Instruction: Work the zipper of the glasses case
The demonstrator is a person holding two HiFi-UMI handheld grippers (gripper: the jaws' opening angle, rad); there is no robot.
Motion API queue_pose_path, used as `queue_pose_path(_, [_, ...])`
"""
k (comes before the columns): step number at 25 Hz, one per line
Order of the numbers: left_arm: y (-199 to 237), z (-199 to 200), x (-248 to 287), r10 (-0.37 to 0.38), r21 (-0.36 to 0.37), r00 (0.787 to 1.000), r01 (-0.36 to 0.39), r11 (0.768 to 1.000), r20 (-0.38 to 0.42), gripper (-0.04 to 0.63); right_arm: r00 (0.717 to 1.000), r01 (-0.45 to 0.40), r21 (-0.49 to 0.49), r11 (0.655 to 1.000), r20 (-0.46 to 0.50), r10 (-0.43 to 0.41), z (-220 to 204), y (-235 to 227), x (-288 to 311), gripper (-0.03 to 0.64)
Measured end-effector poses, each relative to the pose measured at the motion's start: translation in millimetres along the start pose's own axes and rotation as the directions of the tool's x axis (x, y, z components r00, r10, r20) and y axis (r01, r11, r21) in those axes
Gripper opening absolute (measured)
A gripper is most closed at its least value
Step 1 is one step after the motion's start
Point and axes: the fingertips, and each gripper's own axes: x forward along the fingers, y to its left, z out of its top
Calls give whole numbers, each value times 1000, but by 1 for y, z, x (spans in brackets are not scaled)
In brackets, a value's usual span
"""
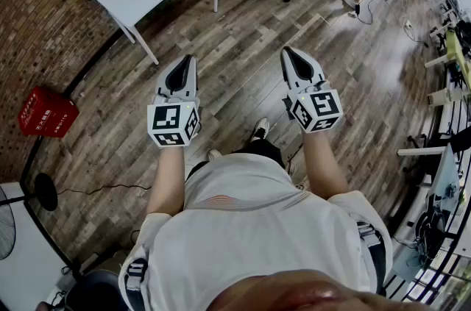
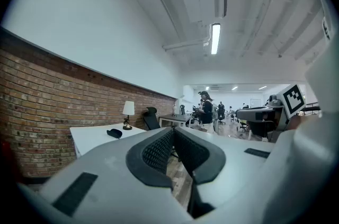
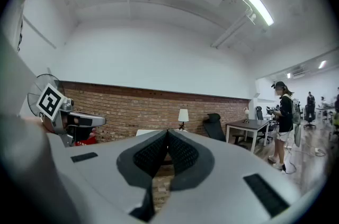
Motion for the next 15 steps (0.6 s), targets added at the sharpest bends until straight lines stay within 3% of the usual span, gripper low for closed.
queue_pose_path(15, [12,1,3,9,-16,1000,-9,1000,-2,23,1000,-23,-7,1000,-17,23,-1,7,15,52])
